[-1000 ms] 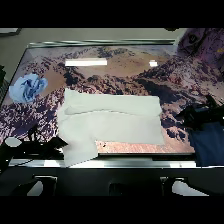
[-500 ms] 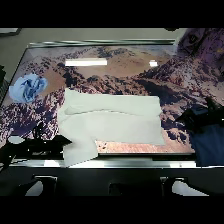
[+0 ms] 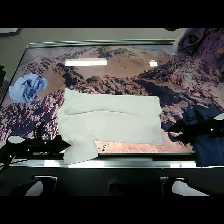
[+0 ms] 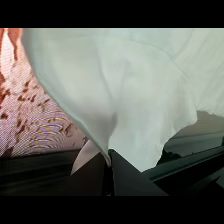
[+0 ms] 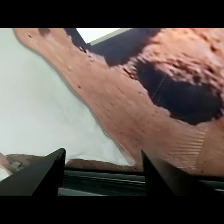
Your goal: Fold the clothes and pants, and hang the long-sleeved shirts on hangers.
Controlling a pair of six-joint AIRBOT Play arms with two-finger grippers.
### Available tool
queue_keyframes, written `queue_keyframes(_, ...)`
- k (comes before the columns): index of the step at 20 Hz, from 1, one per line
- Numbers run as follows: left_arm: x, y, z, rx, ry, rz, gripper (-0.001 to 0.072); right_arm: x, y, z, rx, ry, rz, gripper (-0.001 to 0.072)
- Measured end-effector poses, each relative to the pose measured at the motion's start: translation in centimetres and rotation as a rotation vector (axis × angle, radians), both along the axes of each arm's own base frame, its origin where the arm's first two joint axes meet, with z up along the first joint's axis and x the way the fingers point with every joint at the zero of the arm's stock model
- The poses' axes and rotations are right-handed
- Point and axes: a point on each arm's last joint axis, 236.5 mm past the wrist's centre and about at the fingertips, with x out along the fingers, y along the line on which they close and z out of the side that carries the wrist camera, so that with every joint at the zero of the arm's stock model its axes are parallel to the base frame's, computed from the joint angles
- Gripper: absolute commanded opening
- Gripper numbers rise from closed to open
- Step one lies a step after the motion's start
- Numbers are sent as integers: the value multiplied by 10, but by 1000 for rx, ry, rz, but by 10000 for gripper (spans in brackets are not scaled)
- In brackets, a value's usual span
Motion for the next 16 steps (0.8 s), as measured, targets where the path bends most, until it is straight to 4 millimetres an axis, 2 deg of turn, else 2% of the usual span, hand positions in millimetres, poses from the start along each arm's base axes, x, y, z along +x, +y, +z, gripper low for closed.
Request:
queue_keyframes(8, 0, -1, 1, -6, -1, -3, 17, -35, 34, -22, 110, 53, 12, 559)
queue_keyframes(12, -1, -1, 1, -6, 0, -4, 17, -33, 46, -26, 151, 19, -11, 536)
queue_keyframes(13, -1, -1, 1, -6, -1, -4, 17, -30, 47, -27, 152, 7, -19, 498)
queue_keyframes(15, -1, -1, 1, -6, 0, -4, 17, -23, 49, -31, 137, -20, -28, 313)
queue_keyframes(16, -1, -1, 1, -6, 0, -4, 17, -20, 51, -32, 129, -33, -20, 145)
